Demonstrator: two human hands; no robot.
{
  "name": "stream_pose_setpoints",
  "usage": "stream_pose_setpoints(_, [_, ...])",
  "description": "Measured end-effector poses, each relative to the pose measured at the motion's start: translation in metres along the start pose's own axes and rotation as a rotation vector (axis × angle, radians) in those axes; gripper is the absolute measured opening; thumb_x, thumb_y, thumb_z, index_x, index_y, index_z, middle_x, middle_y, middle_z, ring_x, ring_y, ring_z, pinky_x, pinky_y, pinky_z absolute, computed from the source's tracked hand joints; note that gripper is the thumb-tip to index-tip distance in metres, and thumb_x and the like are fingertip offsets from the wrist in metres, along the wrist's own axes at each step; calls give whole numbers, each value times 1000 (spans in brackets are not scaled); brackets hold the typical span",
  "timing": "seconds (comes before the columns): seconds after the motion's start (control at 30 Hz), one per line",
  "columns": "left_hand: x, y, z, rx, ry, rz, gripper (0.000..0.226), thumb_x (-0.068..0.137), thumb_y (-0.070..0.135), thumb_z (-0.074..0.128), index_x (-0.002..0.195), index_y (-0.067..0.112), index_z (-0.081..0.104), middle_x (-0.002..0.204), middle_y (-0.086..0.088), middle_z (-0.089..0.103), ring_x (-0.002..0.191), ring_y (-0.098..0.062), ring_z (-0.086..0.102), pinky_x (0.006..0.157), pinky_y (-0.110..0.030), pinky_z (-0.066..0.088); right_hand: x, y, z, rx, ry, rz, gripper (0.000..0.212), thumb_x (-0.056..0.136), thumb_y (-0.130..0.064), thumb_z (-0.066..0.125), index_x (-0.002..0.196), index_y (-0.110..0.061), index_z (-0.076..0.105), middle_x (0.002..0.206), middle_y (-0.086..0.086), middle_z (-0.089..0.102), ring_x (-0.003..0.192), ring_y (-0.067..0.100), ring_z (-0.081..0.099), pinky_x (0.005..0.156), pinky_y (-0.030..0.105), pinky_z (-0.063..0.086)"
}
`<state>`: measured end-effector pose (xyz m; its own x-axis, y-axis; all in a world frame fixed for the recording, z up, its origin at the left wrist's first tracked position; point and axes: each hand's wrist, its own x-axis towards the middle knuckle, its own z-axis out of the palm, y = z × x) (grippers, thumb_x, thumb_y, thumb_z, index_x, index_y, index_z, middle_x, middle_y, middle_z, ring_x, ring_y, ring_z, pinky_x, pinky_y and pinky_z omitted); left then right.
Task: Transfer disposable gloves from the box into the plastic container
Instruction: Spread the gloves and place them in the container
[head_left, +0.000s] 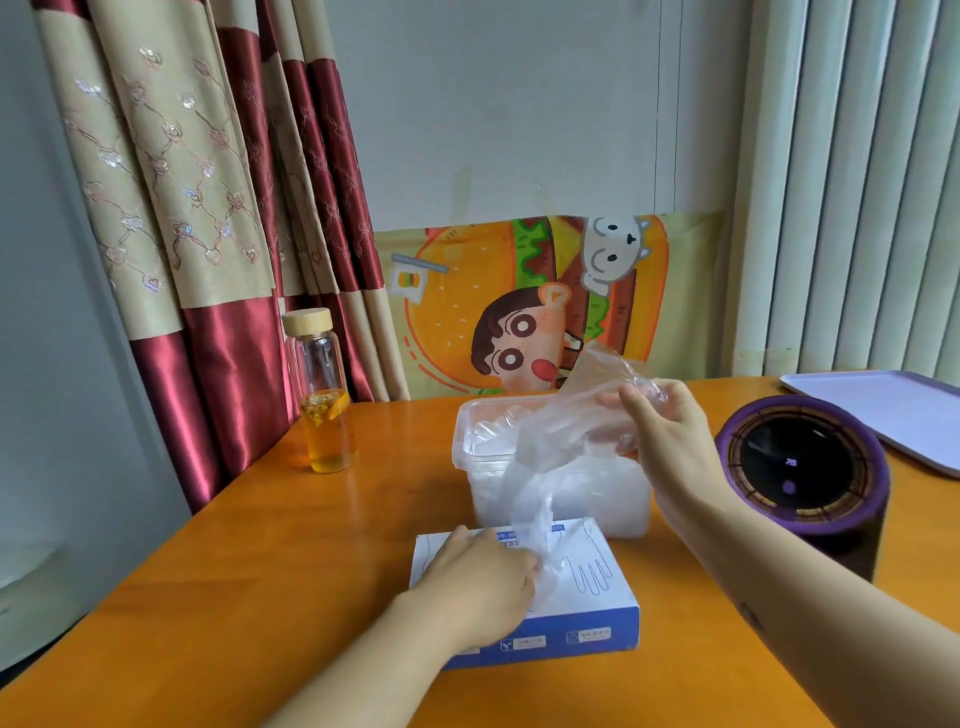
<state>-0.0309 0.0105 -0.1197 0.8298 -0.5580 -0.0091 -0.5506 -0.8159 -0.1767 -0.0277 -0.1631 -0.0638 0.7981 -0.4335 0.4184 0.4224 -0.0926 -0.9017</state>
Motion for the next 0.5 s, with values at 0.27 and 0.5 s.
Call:
stream_pose_setpoints(0.27, [4,-6,-4,-148,40,-4,37,99,35,25,92,19,59,99,-3,61,89,-22,52,89,-39,38,-1,-8,-3,77,-99,74,13,98,-24,49,101,-11,51,93,1,74,74,17,68,62,23,47])
stream_pose_setpoints(0.5, [-15,-57,-55,-797,787,-108,19,90,35,58,109,36,55,111,18,57,108,-3,53,89,-21,43,8,-29,-7,162,-261,98,24,97,-26,50,108,-7,58,92,4,73,78,18,67,73,31,49])
